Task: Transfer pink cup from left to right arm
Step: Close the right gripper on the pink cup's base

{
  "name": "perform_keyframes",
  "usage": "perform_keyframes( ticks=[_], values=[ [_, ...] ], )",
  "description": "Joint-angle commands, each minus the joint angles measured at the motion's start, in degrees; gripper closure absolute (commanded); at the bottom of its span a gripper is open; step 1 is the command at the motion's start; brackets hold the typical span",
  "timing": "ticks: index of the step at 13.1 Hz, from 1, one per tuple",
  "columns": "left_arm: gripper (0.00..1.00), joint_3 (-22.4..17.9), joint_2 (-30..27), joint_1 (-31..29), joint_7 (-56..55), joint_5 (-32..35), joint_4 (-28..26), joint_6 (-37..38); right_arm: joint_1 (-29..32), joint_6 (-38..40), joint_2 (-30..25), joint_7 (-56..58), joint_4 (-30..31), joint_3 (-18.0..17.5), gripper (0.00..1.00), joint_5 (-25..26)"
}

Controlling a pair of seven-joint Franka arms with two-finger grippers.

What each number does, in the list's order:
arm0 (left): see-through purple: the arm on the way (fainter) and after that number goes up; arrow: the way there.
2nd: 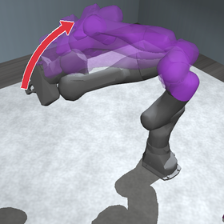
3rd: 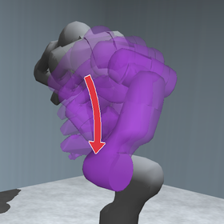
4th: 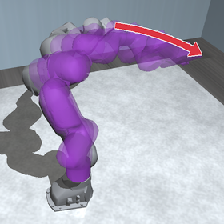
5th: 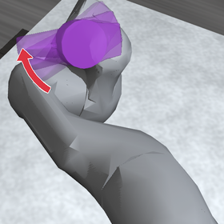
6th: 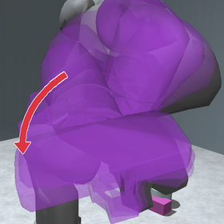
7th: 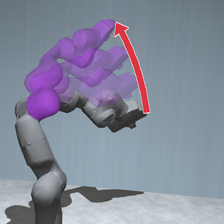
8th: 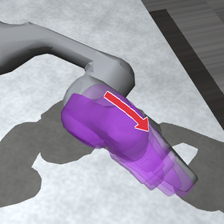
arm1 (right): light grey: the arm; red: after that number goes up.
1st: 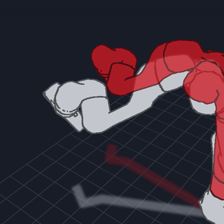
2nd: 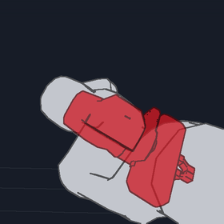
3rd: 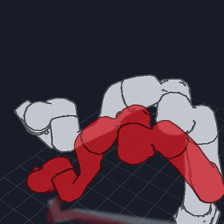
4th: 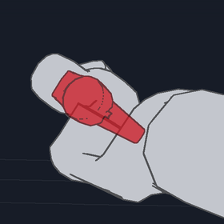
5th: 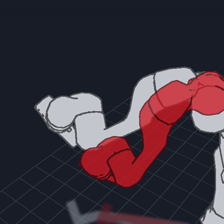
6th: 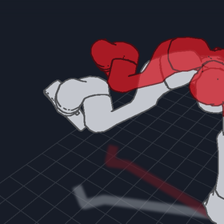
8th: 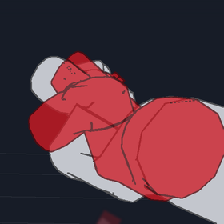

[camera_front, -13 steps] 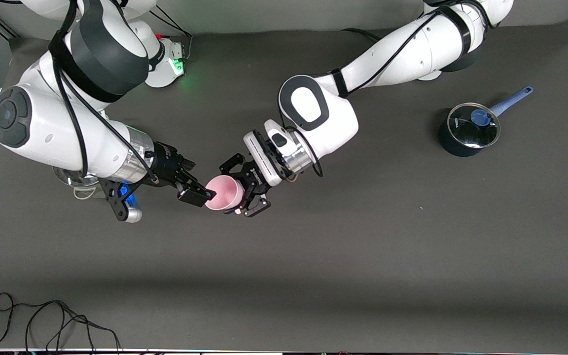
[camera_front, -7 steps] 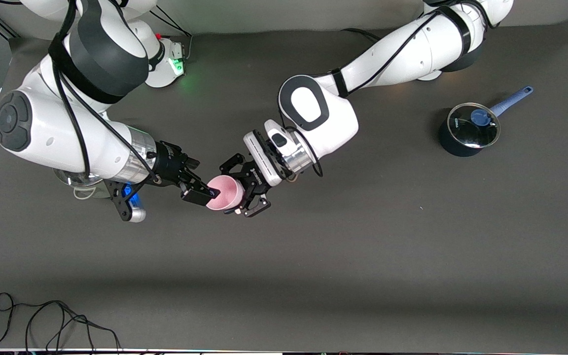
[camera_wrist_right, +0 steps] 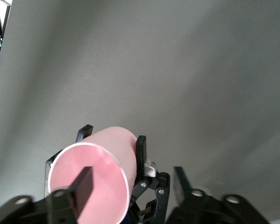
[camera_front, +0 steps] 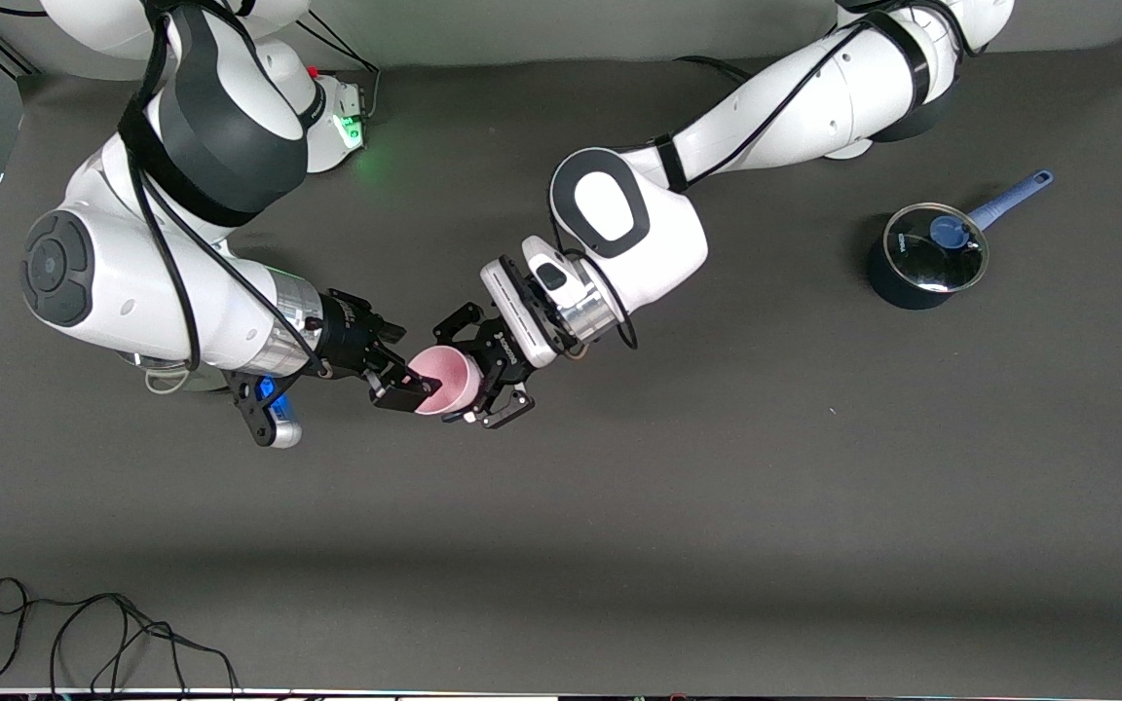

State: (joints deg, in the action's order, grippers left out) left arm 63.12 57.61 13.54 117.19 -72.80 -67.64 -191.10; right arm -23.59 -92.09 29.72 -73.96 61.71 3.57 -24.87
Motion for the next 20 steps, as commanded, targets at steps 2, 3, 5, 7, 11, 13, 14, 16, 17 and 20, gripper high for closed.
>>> perform_keyframes(
  ticks=[2, 3, 5, 7, 11, 13, 14, 16, 17, 20],
  values=[
    [1.0, -1.07, -0.83, 1.31, -1.17, -0.59, 1.02, -1.03, -0.05, 0.51, 0.69, -2.86, -2.29, -0.14, 0.99, -1.32],
    [1.0, -1.07, -0.83, 1.31, -1.95, -0.59, 1.02, -1.03, -0.05, 0.59, 0.69, -2.77, -2.29, -0.14, 1.0, -1.32],
    [1.0, -1.16, -0.83, 1.31, -2.22, -0.5, 1.02, -1.03, -0.14, 0.6, 0.69, -2.77, -2.38, -0.14, 1.0, -1.32],
    [1.0, -1.07, -0.83, 1.31, -2.31, -0.59, 1.02, -1.03, -0.14, 0.68, 0.6, -2.77, -2.38, -0.14, 1.0, -1.23],
    [0.05, -1.51, -0.83, 1.05, -1.7, 2.38, 0.84, -1.47, -0.14, 0.68, 0.51, -2.77, -2.47, -0.14, 1.0, -1.23],
    [0.0, -1.51, -0.83, 1.05, -2.13, 3.37, 0.84, -1.47, -0.14, 0.68, 0.51, -2.77, -2.47, -0.14, 1.0, -1.23],
    [0.0, -1.42, -0.83, 1.05, -2.22, 3.37, 0.84, -1.47, -0.14, 0.68, 0.51, -2.77, -2.47, -0.14, 1.0, -1.15],
    [0.0, -1.42, -0.83, 1.05, -2.31, 3.37, 0.76, -1.47, -0.14, 0.51, 0.51, -2.34, -2.55, -0.14, 1.0, -0.71],
    [0.0, -1.42, -0.83, 0.96, -2.4, 3.37, 0.76, -1.38, -0.14, 0.33, 0.6, -2.24, -2.73, 0.04, 1.0, -0.36],
    [0.0, -1.42, -1.09, -0.09, -2.14, 3.98, 0.58, -0.94, -0.14, -2.47, 0.77, -1.72, -3.17, 0.04, 1.0, 5.25]
  ],
)
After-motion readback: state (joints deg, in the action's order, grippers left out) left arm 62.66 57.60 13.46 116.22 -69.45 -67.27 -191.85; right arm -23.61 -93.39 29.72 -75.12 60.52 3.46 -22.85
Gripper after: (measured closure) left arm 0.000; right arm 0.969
